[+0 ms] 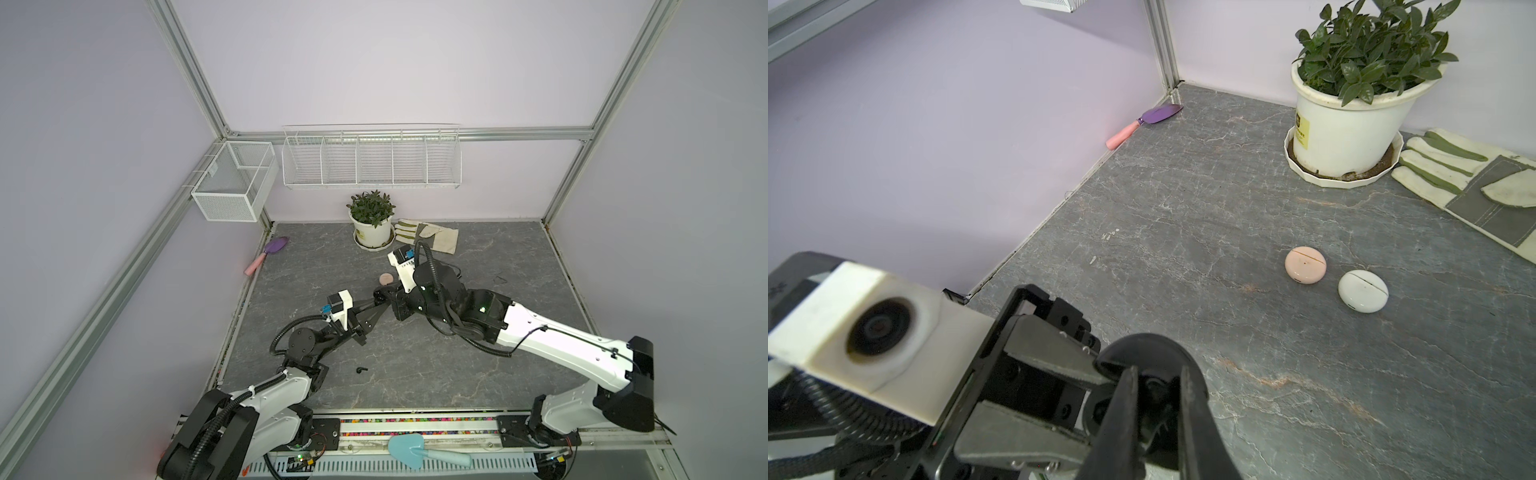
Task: Insert the wireless bluetooth earbuds into the charging case
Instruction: 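Insert the earbud into the open black case held by the left gripper, then open the right gripper to release the earbud into the case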
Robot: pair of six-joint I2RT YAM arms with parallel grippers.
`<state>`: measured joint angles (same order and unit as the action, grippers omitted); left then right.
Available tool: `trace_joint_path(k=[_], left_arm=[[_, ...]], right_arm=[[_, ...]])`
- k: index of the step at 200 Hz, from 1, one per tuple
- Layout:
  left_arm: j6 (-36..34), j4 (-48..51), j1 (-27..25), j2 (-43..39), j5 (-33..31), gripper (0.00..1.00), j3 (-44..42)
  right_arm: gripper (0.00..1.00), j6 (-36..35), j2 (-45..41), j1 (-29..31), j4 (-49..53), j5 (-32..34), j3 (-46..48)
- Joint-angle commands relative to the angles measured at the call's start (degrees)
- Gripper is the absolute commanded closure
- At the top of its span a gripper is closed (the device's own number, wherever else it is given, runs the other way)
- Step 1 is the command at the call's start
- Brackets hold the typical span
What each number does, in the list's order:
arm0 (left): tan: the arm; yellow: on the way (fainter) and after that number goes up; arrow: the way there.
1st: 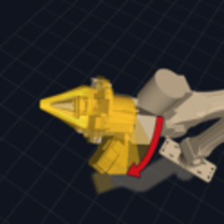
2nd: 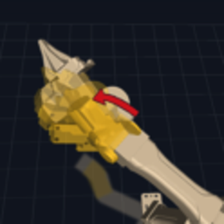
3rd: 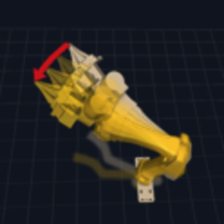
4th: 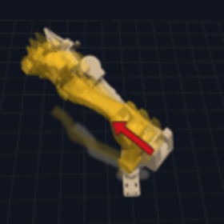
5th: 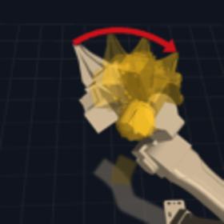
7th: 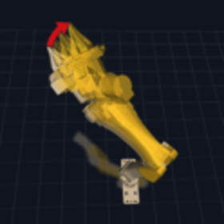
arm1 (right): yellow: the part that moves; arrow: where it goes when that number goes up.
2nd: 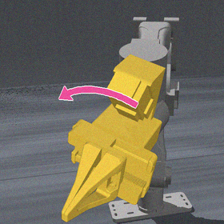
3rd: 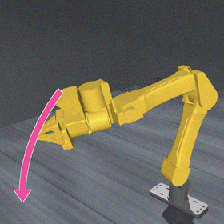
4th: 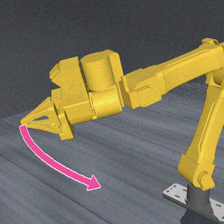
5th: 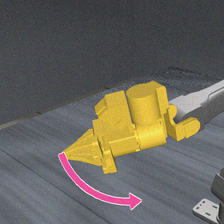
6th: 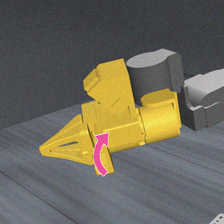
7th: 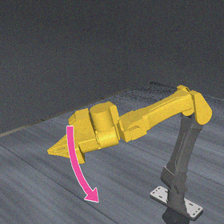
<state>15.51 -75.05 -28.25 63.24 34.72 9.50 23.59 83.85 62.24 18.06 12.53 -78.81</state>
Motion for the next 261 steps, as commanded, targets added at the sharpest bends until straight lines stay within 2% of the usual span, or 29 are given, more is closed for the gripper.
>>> trace_joint_path(k=[1, 78, 140, 168, 197, 229, 250, 261], left_arm=[[-1.2, -3.3, -0.2, -0.7, 0.3, 1.0, 0.5], [-1.4, -3.0, -0.2, -1.5, 0.1, 1.0, 0.3], [-2.1, -1.8, -0.2, -2.8, -0.3, 1.0, 0.2], [-2.1, -1.7, -0.2, -2.9, -0.3, 1.0, 0.2], [-1.9, -0.5, -0.2, -3.2, -0.5, 1.0, 0.5], [0.0, -0.7, -0.2, -3.3, -0.4, 1.0, 0.5], [-0.3, 0.7, -0.2, -4.3, -0.2, 1.0, 0.2], [-0.3, 1.3, -0.2, -4.6, 0.1, 1.0, 0.1]], right_arm=[[0.86, 0.4, 1.2, 0.7, -0.2, 0.3, -0.8], [0.86, 0.9, 1.7, 1.2, 0.0, 0.6, -0.8], [0.81, 1.0, 1.8, 1.5, 0.9, 0.9, -0.9], [0.73, 0.6, 1.7, 1.5, 1.3, 1.3, -1.7], [0.59, -0.6, 1.1, 1.5, 3.0, 1.5, -3.3], [0.38, -9.7, 0.2, -0.8, 11.2, -3.7, -9.2], [0.37, -14.7, 0.0, -4.0, 15.1, -11.3, -10.8], [0.37, -15.7, 0.1, -6.2, 16.1, -17.6, -11.1]])
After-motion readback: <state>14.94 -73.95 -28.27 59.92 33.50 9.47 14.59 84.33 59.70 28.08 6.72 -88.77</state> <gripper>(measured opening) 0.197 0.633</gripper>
